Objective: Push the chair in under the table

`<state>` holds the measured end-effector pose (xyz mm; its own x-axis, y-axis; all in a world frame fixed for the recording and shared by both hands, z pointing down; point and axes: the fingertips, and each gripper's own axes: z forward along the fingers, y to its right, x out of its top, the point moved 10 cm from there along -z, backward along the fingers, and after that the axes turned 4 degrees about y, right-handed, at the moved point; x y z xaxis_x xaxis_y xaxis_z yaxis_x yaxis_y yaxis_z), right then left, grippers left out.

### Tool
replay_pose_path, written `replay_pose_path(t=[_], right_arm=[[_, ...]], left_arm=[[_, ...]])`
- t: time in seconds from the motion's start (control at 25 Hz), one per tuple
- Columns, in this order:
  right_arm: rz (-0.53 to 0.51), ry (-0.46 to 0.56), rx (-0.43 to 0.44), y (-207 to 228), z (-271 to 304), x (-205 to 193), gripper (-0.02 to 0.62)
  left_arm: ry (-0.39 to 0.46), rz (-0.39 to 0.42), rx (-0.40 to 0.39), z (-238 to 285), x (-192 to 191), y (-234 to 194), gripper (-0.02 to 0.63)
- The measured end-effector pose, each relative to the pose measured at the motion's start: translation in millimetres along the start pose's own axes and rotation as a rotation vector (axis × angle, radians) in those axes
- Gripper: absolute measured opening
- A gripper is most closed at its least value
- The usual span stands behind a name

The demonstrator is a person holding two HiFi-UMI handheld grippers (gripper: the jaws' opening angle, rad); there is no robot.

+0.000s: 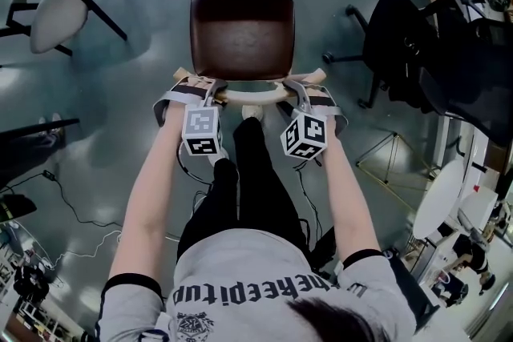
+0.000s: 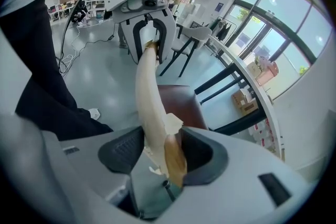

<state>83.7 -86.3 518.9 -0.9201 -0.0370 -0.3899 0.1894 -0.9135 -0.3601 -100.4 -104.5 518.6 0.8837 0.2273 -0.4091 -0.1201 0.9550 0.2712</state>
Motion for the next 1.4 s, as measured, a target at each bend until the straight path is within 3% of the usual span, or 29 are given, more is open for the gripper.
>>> replay_pose_path(t=[1.4], right_arm=[[-0.036, 0.04, 0.027, 85.0, 35.9, -8.3, 0.224]], left_arm=[[-0.014, -0.039, 0.005, 21.8, -11.9, -80.7, 0.187]])
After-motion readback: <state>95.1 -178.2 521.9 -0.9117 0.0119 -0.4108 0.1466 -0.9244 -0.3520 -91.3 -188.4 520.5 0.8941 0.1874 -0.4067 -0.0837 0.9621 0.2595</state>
